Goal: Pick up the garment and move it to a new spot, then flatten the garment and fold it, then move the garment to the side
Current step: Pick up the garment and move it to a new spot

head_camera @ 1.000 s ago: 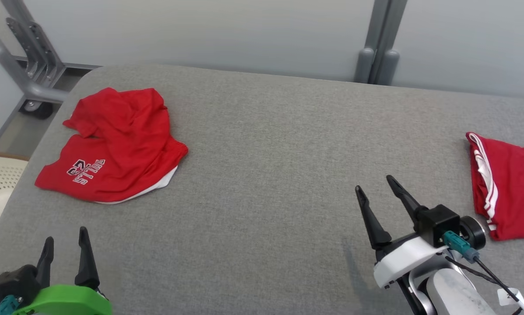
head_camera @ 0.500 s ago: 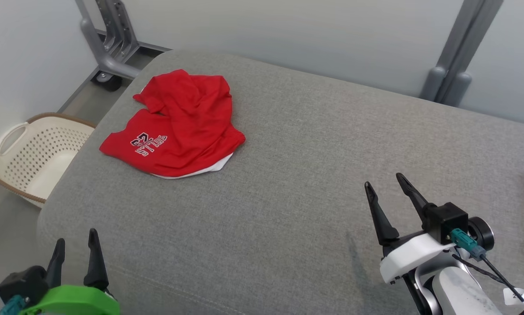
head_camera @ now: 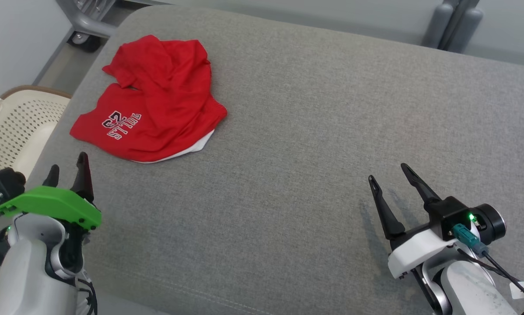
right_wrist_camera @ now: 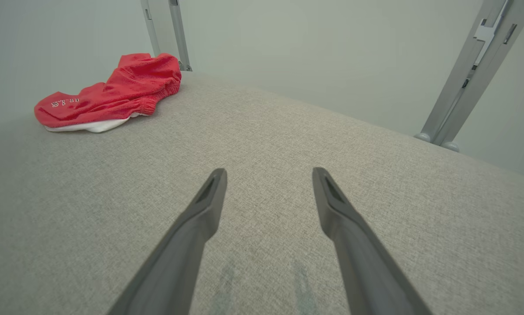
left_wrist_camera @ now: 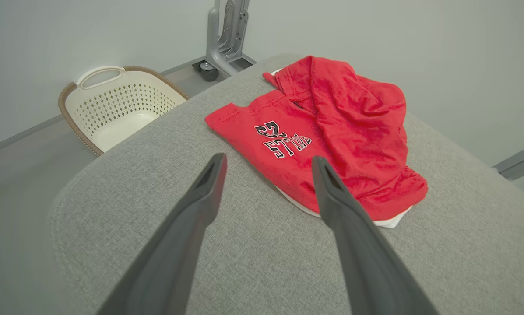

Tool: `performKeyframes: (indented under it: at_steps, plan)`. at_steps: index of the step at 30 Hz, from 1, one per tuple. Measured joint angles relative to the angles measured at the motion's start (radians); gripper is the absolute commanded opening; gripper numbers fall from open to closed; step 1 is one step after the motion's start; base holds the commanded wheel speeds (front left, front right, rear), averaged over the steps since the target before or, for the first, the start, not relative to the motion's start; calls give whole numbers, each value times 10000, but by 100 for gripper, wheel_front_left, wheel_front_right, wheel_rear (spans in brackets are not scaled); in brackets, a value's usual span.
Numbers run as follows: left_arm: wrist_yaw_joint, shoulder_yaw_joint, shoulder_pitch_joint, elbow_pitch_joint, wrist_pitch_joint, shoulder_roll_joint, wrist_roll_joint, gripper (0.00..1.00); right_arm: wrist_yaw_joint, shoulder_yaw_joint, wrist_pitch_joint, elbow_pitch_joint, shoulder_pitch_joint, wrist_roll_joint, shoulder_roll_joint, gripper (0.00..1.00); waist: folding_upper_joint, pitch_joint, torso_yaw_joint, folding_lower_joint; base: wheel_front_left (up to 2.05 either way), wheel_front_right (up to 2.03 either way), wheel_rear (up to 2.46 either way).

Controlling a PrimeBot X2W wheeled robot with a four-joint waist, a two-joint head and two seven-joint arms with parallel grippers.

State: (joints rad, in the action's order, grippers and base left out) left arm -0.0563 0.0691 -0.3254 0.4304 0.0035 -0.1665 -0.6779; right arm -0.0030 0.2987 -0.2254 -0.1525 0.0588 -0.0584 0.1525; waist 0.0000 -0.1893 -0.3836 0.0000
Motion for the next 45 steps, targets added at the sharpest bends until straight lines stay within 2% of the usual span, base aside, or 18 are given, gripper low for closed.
performKeyframes:
  at_steps: [12, 19, 20, 21, 23, 31, 34, 39, 45]
  plan:
    - [27, -408, -1635, 1787, 1141, 15, -859, 100, -96, -105, 445, 1269, 603, 472, 483, 100, 0, -1684, 993, 1, 0, 0, 0]
    - [136, -334, -2974, 2445, 1384, 272, -1112, 100, -351, -554, 604, 1935, 1040, 673, 832, 100, 0, -2736, 1378, 1, 0, 0, 0]
    - [171, -303, -3071, 2648, 1440, 316, -1110, 75, -357, -604, 604, 1944, 1081, 675, 863, 100, 0, -2885, 1412, 2, 0, 0, 0]
    - [184, -293, -3126, 2811, 1452, 332, -1108, 44, -391, -637, 604, 1942, 1120, 675, 882, 100, 0, -3020, 1440, 2, 0, 0, 0]
    - [286, -226, -3273, 3010, 1457, 211, -1055, 0, -418, -667, 598, 1944, 1199, 675, 892, 100, 1, -3258, 1484, 1, 0, 0, 0]
    - [928, -19, -3787, 3237, 1174, 17, -865, 0, -435, -750, 347, 1737, 1277, 564, 744, 100, 0, -3478, 1457, 1, 0, 0, 0]
    - [1476, 234, -3957, 2920, 926, 268, -825, 0, -443, -719, 222, 1526, 1278, 460, 546, 100, 0, -3304, 1411, 2, 0, 0, 0]
    - [1885, 1390, -4289, 1843, 646, 855, -395, 0, -514, -654, 25, 1145, 1277, 98, 150, 100, 0, -2925, 1370, 1, 0, 0, 0]
    - [1885, 3277, -4281, 384, 711, 1450, -40, 0, -518, -625, -130, 719, 1278, -176, -334, 100, 0, -2356, 1482, 1, 0, 0, 0]
